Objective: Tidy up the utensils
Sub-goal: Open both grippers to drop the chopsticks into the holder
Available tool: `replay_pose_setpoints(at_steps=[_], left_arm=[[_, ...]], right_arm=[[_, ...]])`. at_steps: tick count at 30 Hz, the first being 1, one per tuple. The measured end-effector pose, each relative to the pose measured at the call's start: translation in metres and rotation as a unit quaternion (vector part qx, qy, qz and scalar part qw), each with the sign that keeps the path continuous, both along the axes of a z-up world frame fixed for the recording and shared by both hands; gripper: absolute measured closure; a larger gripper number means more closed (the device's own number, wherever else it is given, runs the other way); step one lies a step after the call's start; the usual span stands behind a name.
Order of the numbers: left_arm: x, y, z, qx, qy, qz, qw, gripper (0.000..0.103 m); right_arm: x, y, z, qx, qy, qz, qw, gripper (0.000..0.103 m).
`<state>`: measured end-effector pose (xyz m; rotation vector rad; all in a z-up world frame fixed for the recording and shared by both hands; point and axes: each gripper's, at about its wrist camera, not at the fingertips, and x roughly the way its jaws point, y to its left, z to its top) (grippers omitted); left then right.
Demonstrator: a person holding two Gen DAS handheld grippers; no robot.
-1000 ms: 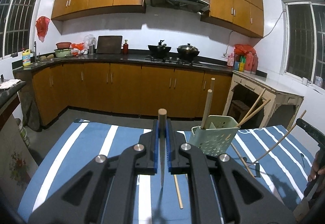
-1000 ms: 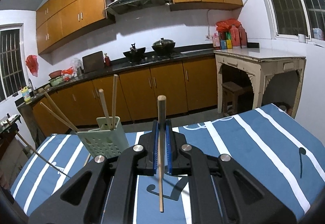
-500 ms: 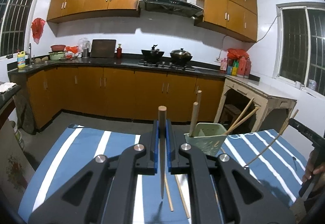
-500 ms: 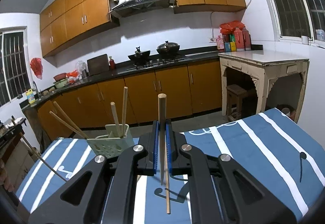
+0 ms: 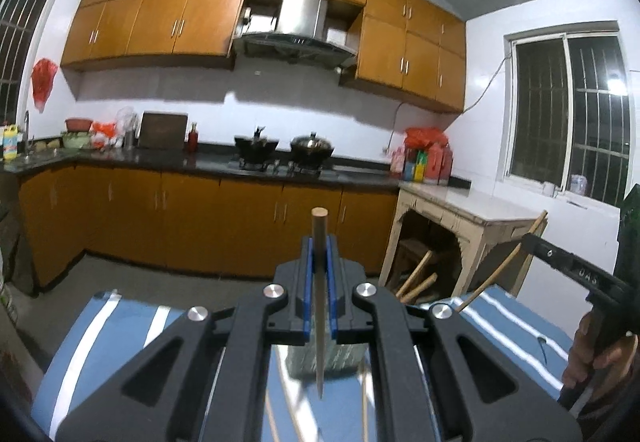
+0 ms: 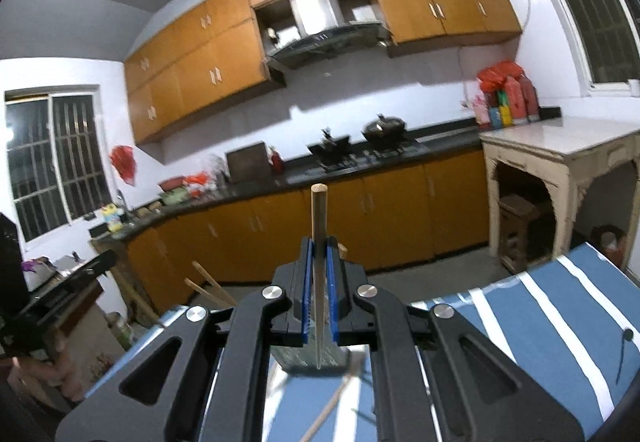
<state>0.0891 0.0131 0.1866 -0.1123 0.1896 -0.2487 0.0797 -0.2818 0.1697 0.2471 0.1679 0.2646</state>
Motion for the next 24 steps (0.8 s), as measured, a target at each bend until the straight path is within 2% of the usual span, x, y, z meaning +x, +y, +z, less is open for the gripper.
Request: replay_pose_setpoints(at_steps=[6, 12, 19, 24], left_arm=[[0.024, -0.026, 0.020, -0.010, -0.042, 0.019, 0.9989, 0.096], [0.056, -0.043, 0.027, -0.019, -0.068, 0.047, 0.9964, 0.096], [0.092, -0.051, 0.029, -0.018, -0.087, 0.077, 0.9931, 0.096], [0.116, -0.056, 0.016, -0.018, -0.074, 0.086, 0.9933, 0.096]], right_arm=[[0.012, 0.022, 0.017, -0.014, -0.047, 0.005, 0.999, 0.095], [0.047, 0.037, 0.010, -0.019, -0.056, -0.002, 0.998, 0.095], [0.082, 0.044, -0.006, -0.016, -0.040, -0.010, 0.999, 0.095], [0.095, 0.049, -0.021, -0.024, -0.020, -0.009, 0.999, 0.095]])
